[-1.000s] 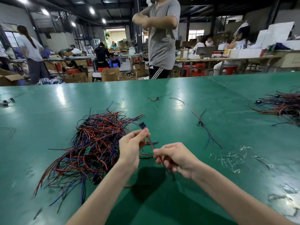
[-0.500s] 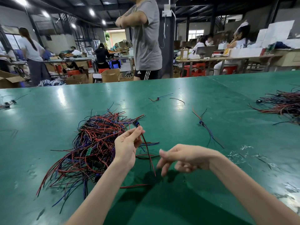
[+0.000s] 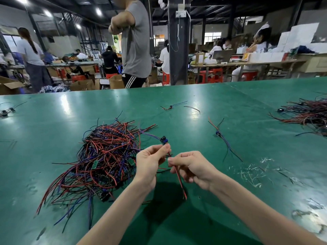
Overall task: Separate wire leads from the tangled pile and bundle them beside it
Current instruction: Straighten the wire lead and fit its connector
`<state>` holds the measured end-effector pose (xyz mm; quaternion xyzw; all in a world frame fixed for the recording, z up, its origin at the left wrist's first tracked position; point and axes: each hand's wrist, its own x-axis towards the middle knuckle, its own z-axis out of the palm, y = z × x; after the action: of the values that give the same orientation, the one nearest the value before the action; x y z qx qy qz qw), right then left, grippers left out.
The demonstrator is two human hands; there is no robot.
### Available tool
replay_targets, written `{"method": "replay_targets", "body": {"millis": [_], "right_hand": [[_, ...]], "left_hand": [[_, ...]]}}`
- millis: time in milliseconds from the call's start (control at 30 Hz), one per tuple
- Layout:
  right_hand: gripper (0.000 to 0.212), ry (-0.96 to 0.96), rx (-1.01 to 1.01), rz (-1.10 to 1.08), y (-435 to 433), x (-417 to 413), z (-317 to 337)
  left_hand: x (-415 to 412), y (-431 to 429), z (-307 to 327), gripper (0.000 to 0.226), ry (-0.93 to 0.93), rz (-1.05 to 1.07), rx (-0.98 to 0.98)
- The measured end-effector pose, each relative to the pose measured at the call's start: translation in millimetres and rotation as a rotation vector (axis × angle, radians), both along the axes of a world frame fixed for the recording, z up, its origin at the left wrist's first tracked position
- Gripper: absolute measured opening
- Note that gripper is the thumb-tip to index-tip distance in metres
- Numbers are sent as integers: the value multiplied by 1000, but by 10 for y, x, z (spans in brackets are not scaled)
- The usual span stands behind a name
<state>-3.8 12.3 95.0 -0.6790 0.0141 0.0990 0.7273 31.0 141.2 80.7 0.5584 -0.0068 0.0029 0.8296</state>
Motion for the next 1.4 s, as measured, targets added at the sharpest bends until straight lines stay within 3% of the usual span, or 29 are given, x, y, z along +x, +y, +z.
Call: {"method": "replay_targets", "body": {"millis": [233,400,533,633,767,900,1067,1233,1400], "right_hand": [[18,97,-25,149,148,-142,-79],[19,90,-88,255,128,-163,-56],[22,70,-272,415,-42,-104,86],[27,11,-324,274,-150,-32,165],[21,-51,-173,69,-132,20,59],[19,-26,-103,32,-88,40,-12],[16,-44,-77,-141,-337,342,259],[8,-230,-122,-377,-978,790,725],[19,80,-390,-508,-1693,1018,504]], "left_hand": [[170,264,71,20,4,209,-30],[152,217,49,20,5,161,-20],[141,147,-18,12,57,61,-15],[99,62,-63,10,93,-57,3],[26,-49,-123,15,122,-168,-28],[34,-71,-200,17,74,-153,-18],[20,-125,-327,19,-75,-76,245],[24,-96,-344,24,-92,-98,296],[44,-110,-337,30,-65,-124,271]]}}
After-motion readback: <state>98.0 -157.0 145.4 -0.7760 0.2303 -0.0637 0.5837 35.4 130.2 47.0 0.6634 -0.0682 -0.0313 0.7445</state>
